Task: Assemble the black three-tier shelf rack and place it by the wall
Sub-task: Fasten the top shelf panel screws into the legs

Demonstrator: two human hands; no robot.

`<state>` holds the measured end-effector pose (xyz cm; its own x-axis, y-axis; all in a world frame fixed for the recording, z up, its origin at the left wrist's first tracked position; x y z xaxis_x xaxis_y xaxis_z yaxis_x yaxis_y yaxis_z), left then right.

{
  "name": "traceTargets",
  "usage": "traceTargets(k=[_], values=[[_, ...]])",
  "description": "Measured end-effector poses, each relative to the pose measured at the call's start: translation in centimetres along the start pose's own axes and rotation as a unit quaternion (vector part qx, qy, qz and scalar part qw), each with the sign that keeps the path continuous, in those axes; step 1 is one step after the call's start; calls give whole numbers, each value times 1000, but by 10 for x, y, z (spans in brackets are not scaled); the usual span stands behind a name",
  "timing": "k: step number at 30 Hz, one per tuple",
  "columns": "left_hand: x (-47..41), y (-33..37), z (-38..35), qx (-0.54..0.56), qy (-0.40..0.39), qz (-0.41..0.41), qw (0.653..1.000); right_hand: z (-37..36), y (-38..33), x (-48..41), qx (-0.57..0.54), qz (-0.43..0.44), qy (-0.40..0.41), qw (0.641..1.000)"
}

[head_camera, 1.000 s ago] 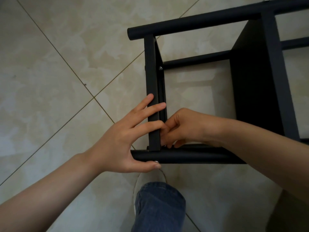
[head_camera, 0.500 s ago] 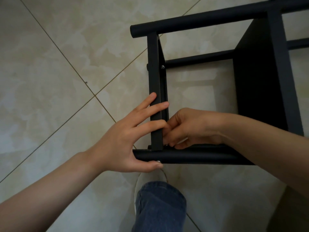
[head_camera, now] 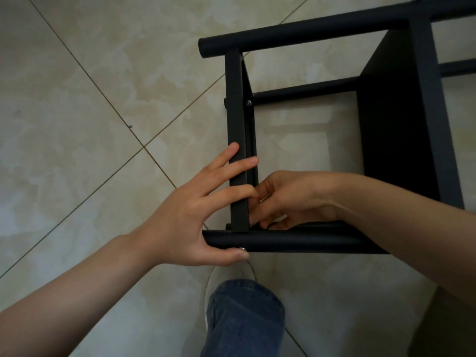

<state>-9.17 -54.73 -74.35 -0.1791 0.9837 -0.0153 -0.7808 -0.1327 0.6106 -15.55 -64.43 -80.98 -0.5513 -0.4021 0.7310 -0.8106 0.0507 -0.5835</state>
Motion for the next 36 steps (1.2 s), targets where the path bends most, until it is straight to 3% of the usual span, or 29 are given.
traceTargets(k=[20,36], values=[[2,-1,-1,-5,0,-5,1000,-1,10,-5,-43,-44,-11,998],[1,-1,-2,-3,-2,-1,1000,3,15,-4,0,-74,-3,997]])
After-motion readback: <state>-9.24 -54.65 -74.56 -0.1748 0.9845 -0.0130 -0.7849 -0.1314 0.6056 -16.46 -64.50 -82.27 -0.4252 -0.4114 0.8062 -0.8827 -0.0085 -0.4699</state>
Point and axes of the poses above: each hand's wrist, its own x-axis away from the middle knuckle, its own z-axis out of the back of the hand, y = z × x, the point moved 7 cm from there along -x, towards the middle knuckle, and after that the axes turned 2 degrees about y, right-handed, at the moved point
